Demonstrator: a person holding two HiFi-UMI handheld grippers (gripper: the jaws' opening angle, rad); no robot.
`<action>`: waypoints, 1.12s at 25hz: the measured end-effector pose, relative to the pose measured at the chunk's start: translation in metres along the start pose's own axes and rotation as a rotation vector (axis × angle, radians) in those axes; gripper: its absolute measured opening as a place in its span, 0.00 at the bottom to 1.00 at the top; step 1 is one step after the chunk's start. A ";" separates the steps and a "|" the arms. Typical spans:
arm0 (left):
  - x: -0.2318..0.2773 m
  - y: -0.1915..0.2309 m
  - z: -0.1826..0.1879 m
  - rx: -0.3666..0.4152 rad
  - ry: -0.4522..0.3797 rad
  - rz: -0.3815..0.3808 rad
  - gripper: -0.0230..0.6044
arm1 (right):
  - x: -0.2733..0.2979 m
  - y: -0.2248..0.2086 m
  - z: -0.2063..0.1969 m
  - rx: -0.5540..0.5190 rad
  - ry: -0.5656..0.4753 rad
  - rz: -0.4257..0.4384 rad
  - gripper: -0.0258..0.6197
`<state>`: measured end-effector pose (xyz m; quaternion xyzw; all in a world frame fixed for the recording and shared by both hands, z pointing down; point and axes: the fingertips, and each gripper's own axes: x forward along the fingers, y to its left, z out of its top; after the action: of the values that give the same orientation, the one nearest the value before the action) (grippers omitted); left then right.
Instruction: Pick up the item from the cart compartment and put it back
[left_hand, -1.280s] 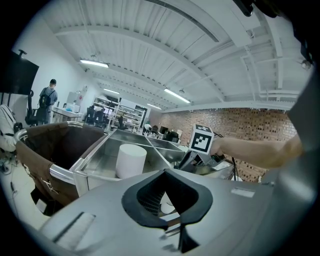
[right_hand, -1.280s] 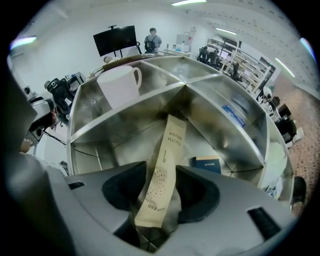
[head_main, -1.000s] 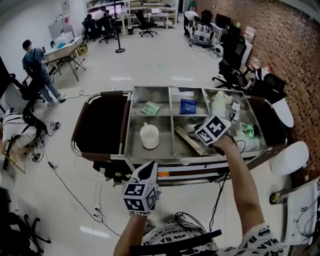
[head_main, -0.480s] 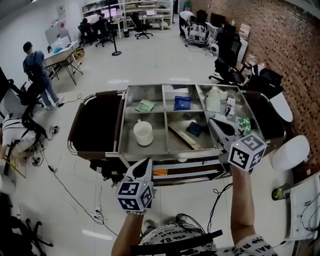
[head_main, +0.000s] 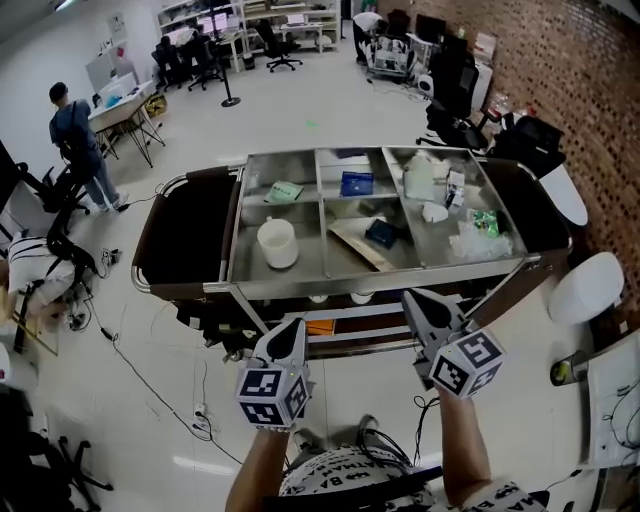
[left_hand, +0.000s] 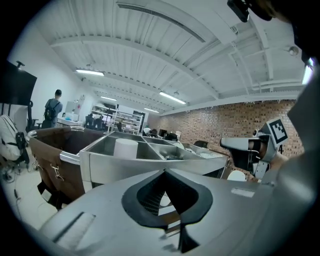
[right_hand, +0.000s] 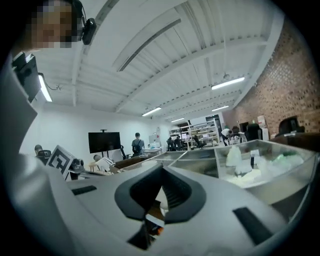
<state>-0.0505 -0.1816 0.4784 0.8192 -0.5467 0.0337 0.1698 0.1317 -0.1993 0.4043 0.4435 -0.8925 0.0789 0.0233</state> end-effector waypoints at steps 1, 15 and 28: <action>-0.003 -0.002 -0.004 -0.001 0.002 0.000 0.03 | -0.002 0.004 -0.012 0.022 0.009 0.000 0.04; -0.018 -0.020 -0.020 0.007 0.003 -0.007 0.03 | -0.019 0.026 -0.078 0.093 0.102 -0.026 0.04; -0.018 -0.023 -0.013 0.014 -0.016 -0.008 0.03 | -0.019 0.030 -0.068 0.068 0.091 -0.015 0.04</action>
<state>-0.0353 -0.1534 0.4802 0.8228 -0.5446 0.0300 0.1599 0.1177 -0.1556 0.4653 0.4468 -0.8839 0.1289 0.0493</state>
